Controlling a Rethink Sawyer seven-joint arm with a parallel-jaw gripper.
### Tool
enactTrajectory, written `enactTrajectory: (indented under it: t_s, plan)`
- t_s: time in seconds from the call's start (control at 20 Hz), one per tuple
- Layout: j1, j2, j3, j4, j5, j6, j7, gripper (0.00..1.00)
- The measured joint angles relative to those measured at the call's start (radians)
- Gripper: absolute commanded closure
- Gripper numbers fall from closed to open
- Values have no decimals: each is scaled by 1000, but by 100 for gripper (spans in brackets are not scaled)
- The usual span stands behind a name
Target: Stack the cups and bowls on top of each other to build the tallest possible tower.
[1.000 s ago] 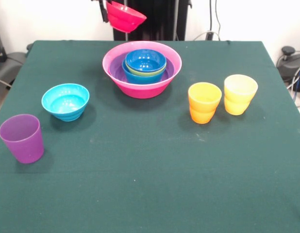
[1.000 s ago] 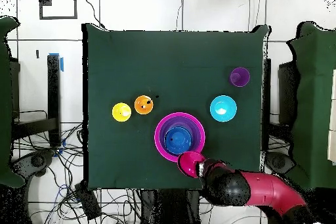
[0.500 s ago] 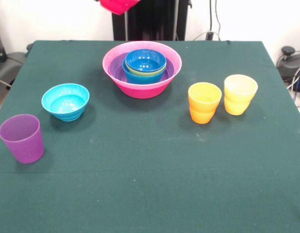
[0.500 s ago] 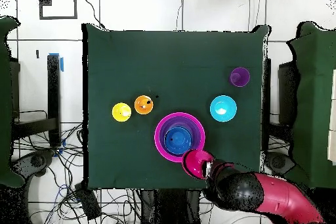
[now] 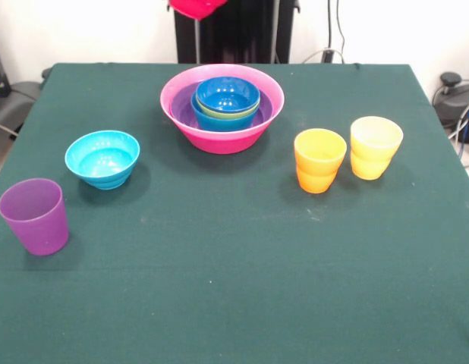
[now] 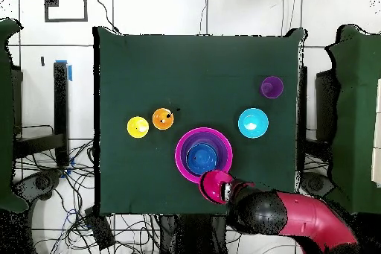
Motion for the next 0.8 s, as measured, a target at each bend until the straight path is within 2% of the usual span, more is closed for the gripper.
enactTrajectory:
  t_s: [0.35, 0.8]
  plan:
    - [63, 71, -17, -7, -39, -8, 0, 100]
    - [97, 136, -55, -13, -68, -37, 0, 100]
